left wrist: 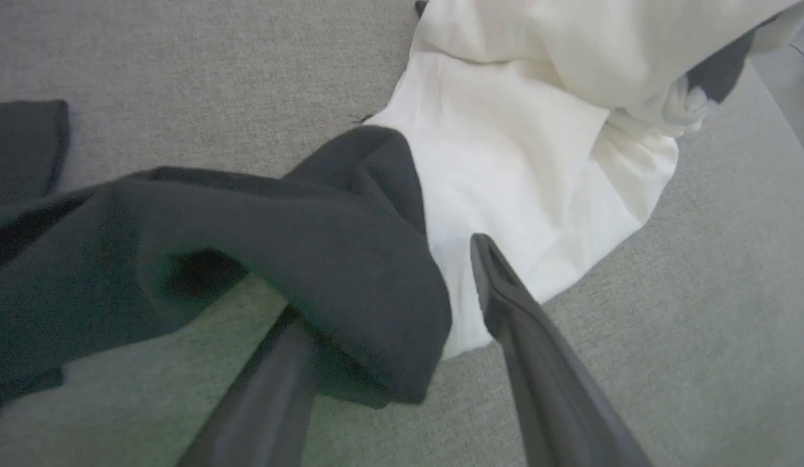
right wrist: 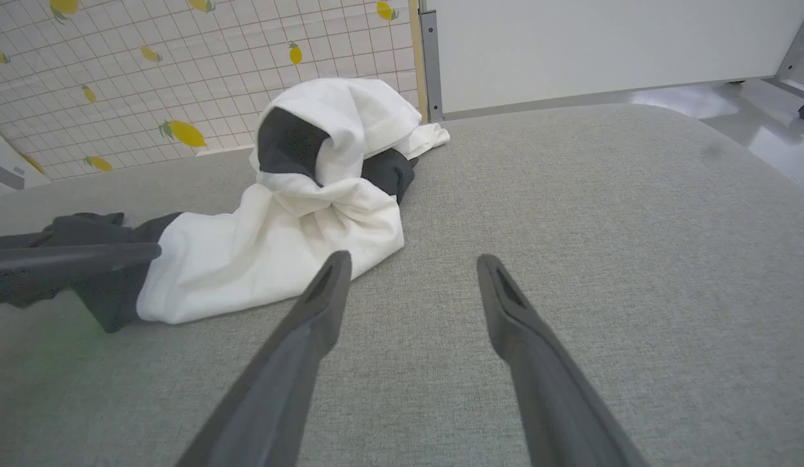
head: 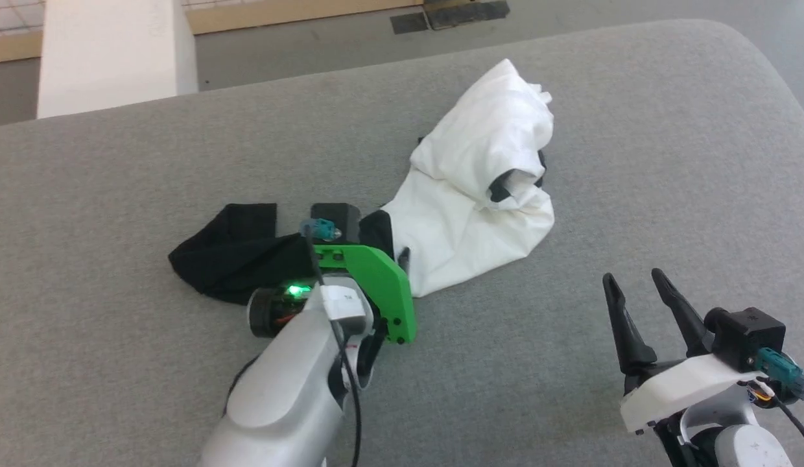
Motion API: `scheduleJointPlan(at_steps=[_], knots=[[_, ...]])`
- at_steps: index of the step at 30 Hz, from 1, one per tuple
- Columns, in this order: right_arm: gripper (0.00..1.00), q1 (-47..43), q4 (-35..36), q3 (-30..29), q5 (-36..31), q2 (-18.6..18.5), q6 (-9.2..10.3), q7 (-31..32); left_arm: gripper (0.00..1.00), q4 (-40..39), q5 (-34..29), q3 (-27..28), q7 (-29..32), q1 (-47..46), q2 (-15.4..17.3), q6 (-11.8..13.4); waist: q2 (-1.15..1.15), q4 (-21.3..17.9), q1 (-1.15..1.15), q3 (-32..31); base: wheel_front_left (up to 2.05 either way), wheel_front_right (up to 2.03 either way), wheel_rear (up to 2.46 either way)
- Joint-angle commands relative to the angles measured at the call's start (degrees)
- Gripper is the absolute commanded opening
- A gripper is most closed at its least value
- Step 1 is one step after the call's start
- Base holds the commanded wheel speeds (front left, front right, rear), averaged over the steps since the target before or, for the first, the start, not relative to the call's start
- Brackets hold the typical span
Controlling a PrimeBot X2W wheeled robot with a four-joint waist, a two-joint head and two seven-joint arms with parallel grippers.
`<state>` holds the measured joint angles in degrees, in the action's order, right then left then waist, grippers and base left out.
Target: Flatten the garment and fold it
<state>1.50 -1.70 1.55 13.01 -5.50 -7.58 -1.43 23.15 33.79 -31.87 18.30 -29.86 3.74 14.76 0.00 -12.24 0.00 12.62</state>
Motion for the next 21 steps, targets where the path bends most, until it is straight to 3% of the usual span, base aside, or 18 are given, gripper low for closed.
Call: scheduleJointPlan(at_steps=[1, 7, 12, 21], knots=[[1.00, 1.05, -0.27, 0.09, 0.49, 0.28, 0.09, -0.53, 0.00, -0.91, -0.32, 0.82, -1.62, -1.00, 0.84, 0.42, 0.00, -0.88, 0.00, 0.68, 0.00, 0.00, 0.00], [1.00, 0.89, -0.38, -0.36, 0.39, 0.00, 0.09, -0.46, 0.00, -5.89, 0.23, 5.21, -10.61, 1.44, 2.23, 1.27, 0.00, 1.64, 0.00, -0.48, 0.00, 0.00, 0.00], [1.00, 0.34, 0.77, -1.06, 0.01, -0.66, 0.09, 0.20, 0.00, -11.09, 1.23, 11.59, -17.10, 6.69, 5.69, 4.23, 0.00, 5.29, 0.00, -2.01, 0.00, 0.00, 0.00], [1.00, -0.51, 2.44, -0.53, -0.25, -1.28, 0.09, 2.30, 0.00, -15.35, 5.29, 20.63, -18.26, 18.47, 10.26, 9.36, 0.00, 11.30, 0.00, -3.60, 0.00, 0.00, 0.00]])
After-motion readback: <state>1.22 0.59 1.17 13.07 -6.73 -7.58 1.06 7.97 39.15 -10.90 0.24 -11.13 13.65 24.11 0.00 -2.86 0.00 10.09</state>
